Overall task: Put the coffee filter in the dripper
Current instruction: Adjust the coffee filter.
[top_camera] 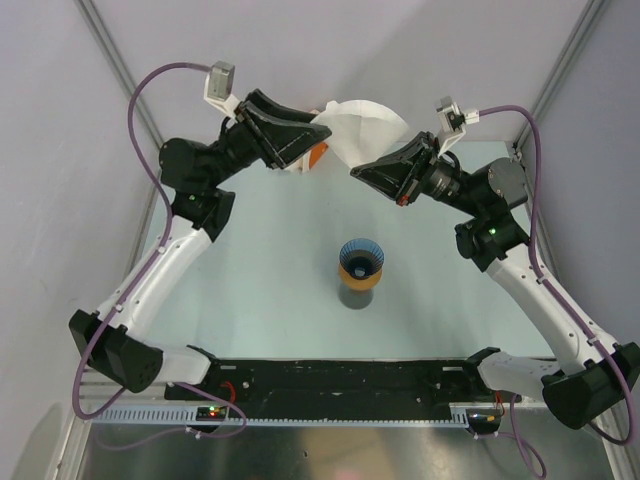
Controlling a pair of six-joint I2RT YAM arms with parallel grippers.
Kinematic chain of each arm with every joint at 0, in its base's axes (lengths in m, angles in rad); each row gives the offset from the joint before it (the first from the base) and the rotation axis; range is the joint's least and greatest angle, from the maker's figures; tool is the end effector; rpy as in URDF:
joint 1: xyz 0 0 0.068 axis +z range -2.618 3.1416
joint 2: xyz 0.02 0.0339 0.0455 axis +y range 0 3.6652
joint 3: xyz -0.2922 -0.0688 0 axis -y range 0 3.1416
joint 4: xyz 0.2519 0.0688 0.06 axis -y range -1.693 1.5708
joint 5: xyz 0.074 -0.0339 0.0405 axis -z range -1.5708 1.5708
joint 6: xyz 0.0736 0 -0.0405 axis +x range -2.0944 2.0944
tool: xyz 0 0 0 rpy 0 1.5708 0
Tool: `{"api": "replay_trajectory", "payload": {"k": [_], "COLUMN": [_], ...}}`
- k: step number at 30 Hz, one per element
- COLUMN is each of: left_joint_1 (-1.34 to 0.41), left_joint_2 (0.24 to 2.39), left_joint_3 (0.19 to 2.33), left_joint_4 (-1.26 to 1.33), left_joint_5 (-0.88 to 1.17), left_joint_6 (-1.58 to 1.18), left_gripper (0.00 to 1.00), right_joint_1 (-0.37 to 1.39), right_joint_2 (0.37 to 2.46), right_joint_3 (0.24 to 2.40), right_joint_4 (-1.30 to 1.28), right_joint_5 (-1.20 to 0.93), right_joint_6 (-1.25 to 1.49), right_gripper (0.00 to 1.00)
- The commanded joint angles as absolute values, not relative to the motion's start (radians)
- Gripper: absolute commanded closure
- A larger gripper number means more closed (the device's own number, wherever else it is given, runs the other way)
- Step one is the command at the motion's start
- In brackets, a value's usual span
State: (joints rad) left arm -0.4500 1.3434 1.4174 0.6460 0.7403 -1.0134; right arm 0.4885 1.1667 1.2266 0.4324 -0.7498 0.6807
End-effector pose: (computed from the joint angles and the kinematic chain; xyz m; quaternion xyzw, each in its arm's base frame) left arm 0.2462 -0.1741 0.5613 0.2096 0.4612 -0.6784 0.5321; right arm 0.2110 0.1690 0.5176 -0.2669 0.5058 0.5975 0.5621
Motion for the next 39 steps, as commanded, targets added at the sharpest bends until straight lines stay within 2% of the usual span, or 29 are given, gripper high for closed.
{"api": "replay_trajectory", "payload": {"k": [1,3,6,10,14,20,21,22,24,25,34,36,37,38,39], "left_joint_1": [-0.484,-0.512,-0.537,-0.549,-0.551,-0.554,-0.554,-0.553,-0.553,-0.553,-0.557,-0.56,-0.562,-0.563,-0.564], "left_joint_2": [1.315,1.306,1.302,1.309,1.314,1.321,1.322,1.322,1.322,1.324,1.347,1.35,1.349,1.348,1.347], "left_joint_3": [1.394,1.371,1.35,1.357,1.374,1.372,1.37,1.369,1.369,1.369,1.385,1.387,1.388,1.385,1.382], "left_joint_4": [0.687,0.689,0.69,0.69,0.692,0.702,0.705,0.708,0.713,0.715,0.726,0.728,0.729,0.73,0.73], "left_joint_5": [0.777,0.791,0.794,0.794,0.789,0.807,0.807,0.808,0.813,0.815,0.837,0.845,0.847,0.849,0.847], "left_joint_6": [-1.01,-0.99,-0.989,-0.988,-0.989,-0.988,-0.989,-0.991,-0.992,-0.992,-0.998,-1.0,-0.999,-0.999,-0.998], "left_gripper": [0.44,0.38,0.35,0.4,0.58,0.94,0.97,0.98,0.99,1.0,1.0,1.0,1.0,1.0,1.0], "right_joint_1": [0.487,0.489,0.495,0.516,0.531,0.531,0.528,0.521,0.498,0.487,0.408,0.402,0.398,0.395,0.392], "right_joint_2": [1.144,1.147,1.148,1.141,1.135,1.125,1.12,1.115,1.103,1.099,1.121,1.127,1.13,1.132,1.134], "right_joint_3": [1.234,1.237,1.247,1.258,1.258,1.259,1.26,1.261,1.263,1.265,1.336,1.347,1.35,1.354,1.356], "right_joint_4": [0.48,0.484,0.486,0.479,0.464,0.457,0.449,0.443,0.428,0.423,0.435,0.435,0.437,0.443,0.447], "right_joint_5": [-0.752,-0.753,-0.762,-0.781,-0.791,-0.787,-0.787,-0.785,-0.777,-0.771,-0.752,-0.753,-0.755,-0.758,-0.763], "right_joint_6": [0.69,0.693,0.697,0.683,0.668,0.649,0.646,0.644,0.643,0.647,0.695,0.707,0.714,0.718,0.721], "right_gripper": [1.0,1.0,1.0,1.0,1.0,1.0,0.95,0.82,0.65,0.61,0.5,0.49,0.53,0.57,0.68]}}
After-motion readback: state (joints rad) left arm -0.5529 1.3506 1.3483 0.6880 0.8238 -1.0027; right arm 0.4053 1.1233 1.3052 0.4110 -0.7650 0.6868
